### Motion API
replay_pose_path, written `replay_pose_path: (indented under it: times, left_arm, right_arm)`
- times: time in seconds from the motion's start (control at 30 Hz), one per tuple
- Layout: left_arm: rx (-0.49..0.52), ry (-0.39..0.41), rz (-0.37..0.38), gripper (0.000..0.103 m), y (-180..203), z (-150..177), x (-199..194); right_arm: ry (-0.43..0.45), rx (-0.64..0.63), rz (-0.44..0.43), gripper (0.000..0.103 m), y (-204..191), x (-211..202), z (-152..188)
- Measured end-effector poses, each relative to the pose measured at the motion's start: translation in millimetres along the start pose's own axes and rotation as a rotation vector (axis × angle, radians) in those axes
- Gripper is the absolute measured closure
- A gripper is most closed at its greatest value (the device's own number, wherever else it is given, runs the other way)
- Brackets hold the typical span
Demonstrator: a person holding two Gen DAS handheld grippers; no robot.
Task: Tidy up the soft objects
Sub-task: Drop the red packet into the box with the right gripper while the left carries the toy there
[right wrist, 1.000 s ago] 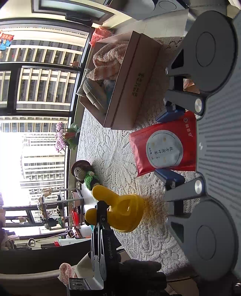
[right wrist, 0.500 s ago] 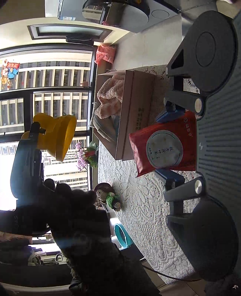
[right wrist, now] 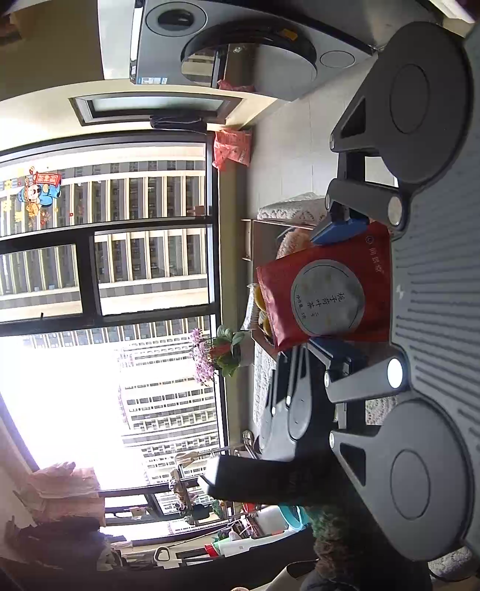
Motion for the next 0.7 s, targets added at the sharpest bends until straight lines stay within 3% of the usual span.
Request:
replay_pose_path:
  times: [0.17, 0.3, 0.37, 0.5, 0.53, 0.7]
  left_arm:
    - [0.0, -0.006, 0.003, 0.082, 1.6, 7.8, -5.9]
    - [-0.062, 0.013, 0.019, 0.082, -7.4, 9.5, -4.8]
    - [-0.095, 0.024, 0.031, 0.082, -13.5, 10.2, -6.9]
    - [-0.121, 0.027, 0.035, 0.082, -18.7, 10.5, -8.0]
    - [-0.109, 0.027, 0.034, 0.082, -18.1, 10.6, -7.4]
    - [-0.119, 0.035, 0.031, 0.082, -15.3, 13.0, -6.6]
  right_arm:
    - [-0.096, 0.078, 0.024, 0.048, 36.9, 109.3, -51.0]
    - [-0.27, 0.195, 0.051, 0.048, 53.3, 202.1, -43.2]
    - [-0.334, 0.181, 0.069, 0.048, 49.5, 232.8, -29.5]
    - [-0.493, 0.067, 0.09, 0.047, 30.9, 272.3, -1.3]
    - [-0.513, 0.032, 0.084, 0.042, 25.2, 276.4, 2.1]
    - [-0.505, 0.037, 0.074, 0.035, 25.0, 261.2, -3.9]
Point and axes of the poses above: each gripper's, at about its wrist camera, not at the fingertips, and x roughly the way its jaws point, y to its right, z to its underside, the point moved 1 cm from there along x, roughly the way its jaws point, and after that the axes turned 14 degrees about y, right-handed, at the moved point
